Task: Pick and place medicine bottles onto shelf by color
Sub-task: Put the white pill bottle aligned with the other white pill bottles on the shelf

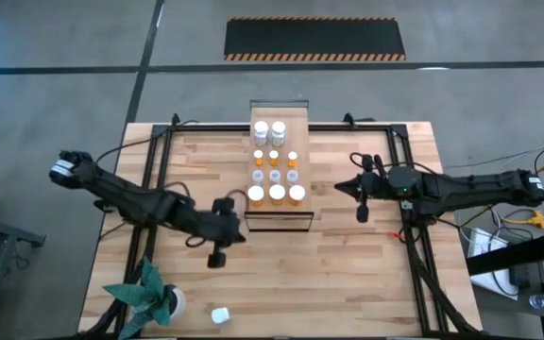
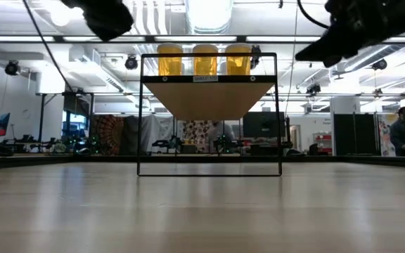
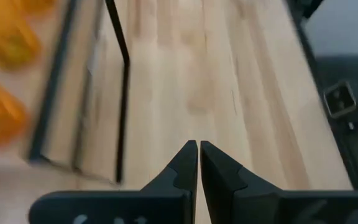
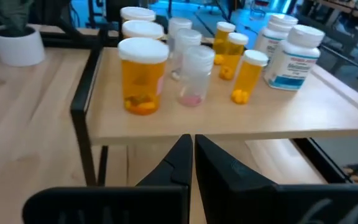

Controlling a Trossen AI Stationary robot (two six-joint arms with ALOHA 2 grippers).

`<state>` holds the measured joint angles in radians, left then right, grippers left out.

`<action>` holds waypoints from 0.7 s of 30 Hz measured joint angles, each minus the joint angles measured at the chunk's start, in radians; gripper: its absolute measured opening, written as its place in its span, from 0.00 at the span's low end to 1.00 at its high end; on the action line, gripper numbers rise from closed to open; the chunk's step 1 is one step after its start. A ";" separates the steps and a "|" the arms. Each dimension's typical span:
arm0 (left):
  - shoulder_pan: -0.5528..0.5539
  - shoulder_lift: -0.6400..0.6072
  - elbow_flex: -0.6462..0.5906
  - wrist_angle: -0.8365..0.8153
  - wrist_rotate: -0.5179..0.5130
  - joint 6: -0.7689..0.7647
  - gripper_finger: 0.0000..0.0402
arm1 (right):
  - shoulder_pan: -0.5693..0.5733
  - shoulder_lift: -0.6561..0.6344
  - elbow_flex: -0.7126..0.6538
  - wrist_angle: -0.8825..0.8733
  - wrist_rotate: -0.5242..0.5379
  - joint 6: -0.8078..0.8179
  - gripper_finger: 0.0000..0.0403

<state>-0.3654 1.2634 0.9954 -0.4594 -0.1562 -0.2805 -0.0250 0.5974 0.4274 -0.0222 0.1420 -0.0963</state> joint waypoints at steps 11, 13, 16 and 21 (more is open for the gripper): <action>-0.149 0.302 0.351 -0.394 0.101 -0.398 0.04 | 0.021 -0.060 -0.159 0.149 0.000 -0.020 0.02; -0.170 0.352 0.412 -0.455 0.145 -0.477 0.08 | 0.021 -0.062 -0.183 0.184 -0.001 -0.020 0.02; -0.199 0.418 0.496 -0.523 0.225 -0.589 0.18 | 0.021 -0.060 -0.208 0.215 -0.002 -0.037 0.02; -0.245 0.504 0.591 -0.565 0.342 -0.747 0.37 | 0.021 -0.067 -0.220 0.223 -0.010 -0.044 0.02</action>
<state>-0.6102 1.7677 1.5864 -1.0244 0.1862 -1.0272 -0.0040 0.5301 0.2070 0.2008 0.1318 -0.1408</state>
